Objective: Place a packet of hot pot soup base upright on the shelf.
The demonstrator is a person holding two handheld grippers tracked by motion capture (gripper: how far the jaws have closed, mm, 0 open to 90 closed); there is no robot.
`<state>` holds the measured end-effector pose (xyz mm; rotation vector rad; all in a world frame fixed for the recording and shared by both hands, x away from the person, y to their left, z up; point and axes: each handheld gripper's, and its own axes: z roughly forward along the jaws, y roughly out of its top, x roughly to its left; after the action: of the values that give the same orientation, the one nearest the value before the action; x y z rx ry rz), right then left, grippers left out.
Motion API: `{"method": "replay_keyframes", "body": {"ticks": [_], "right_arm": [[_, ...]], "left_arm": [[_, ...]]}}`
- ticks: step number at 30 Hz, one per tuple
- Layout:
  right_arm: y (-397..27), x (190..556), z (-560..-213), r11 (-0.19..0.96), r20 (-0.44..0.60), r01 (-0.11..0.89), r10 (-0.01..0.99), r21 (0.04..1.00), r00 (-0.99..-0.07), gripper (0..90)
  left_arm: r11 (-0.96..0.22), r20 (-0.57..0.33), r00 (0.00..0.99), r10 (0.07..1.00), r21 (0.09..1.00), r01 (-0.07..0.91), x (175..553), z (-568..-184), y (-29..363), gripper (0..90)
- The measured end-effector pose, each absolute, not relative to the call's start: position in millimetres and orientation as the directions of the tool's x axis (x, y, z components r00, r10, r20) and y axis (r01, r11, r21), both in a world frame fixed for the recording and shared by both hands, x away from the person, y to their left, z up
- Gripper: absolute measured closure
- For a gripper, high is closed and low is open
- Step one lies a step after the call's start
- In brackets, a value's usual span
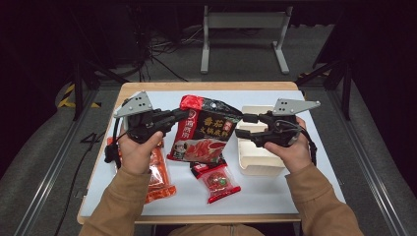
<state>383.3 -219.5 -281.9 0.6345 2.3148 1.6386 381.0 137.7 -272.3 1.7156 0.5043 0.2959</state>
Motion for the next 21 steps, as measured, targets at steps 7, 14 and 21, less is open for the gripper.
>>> {"method": "replay_keyframes", "body": {"ticks": [7, 14, 21], "right_arm": [[-210.2, 386.7, -282.4, 0.271, 0.063, 0.205, 0.454, 0.94, -0.889, 41.0], [-203.6, 389.9, -286.0, 0.292, 0.068, 0.214, 0.44, 0.932, -0.895, 45.5], [-197.8, 392.2, -289.5, 0.315, 0.097, 0.24, 0.408, 0.918, -0.908, 56.6]], "left_arm": [[-0.138, -0.093, 0.887, 0.453, 0.975, 0.172, 379.0, -274.8, 129.3, 87.0], [-0.152, -0.076, 0.903, 0.422, 0.976, 0.153, 380.0, -276.9, 117.0, 87.0], [-0.164, -0.071, 0.909, 0.41, 0.975, 0.15, 379.3, -279.4, 111.8, 87.0]]}}
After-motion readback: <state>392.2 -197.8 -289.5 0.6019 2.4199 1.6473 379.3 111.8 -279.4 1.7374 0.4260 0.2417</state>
